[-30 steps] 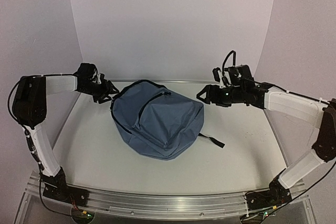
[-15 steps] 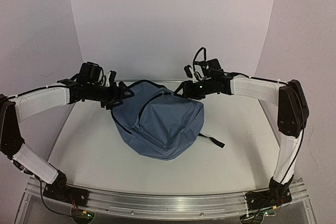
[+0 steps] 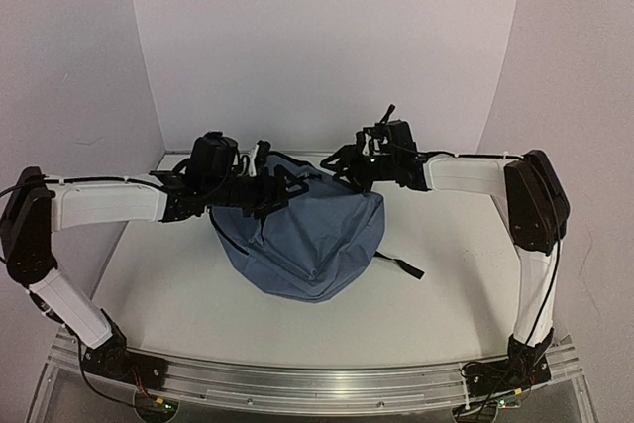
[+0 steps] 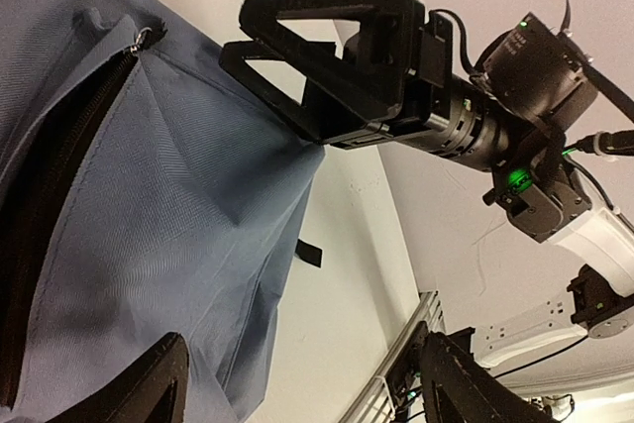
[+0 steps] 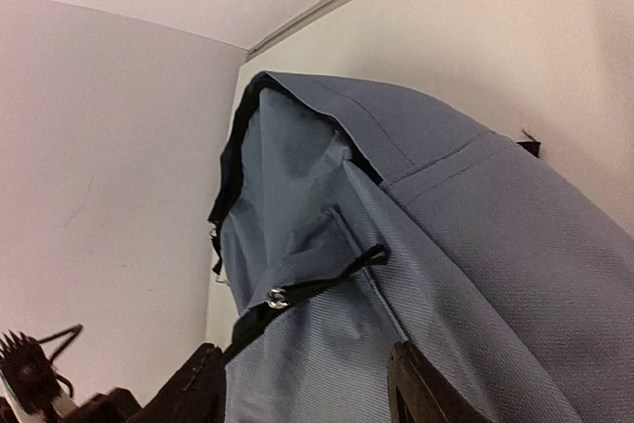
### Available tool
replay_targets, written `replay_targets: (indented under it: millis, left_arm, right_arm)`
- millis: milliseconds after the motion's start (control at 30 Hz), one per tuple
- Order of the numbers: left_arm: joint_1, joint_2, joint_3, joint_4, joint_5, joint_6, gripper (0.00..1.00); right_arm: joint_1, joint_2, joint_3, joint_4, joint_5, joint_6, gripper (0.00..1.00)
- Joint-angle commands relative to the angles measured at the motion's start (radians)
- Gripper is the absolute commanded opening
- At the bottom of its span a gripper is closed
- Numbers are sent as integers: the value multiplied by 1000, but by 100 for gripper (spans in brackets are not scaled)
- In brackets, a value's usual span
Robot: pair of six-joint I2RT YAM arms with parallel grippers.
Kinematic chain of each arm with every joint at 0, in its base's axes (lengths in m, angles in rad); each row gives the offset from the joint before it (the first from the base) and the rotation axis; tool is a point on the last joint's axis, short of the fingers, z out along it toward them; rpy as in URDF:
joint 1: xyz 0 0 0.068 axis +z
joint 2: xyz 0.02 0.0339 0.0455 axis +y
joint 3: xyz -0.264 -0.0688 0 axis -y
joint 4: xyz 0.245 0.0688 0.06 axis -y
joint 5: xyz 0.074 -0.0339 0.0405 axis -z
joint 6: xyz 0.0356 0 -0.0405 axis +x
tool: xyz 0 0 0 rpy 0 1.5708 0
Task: Pack the student bag
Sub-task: Zip the student bag at the center of the board.
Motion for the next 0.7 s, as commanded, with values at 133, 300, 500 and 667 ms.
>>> replay_targets:
  millis: [133, 300, 500, 667]
  left_arm:
    - [-5, 147, 73, 77, -99, 23, 80]
    - [-6, 180, 13, 95, -91, -25, 79]
    - [-15, 168, -55, 129, -83, -62, 79]
    - [-17, 175, -65, 130, -73, -65, 79]
  right_arm:
    - [31, 77, 31, 114, 11, 198, 55]
    - [36, 133, 60, 112, 29, 231, 56]
    - [43, 172, 72, 103, 79, 240, 53]
    - [46, 213, 118, 114, 35, 239, 44]
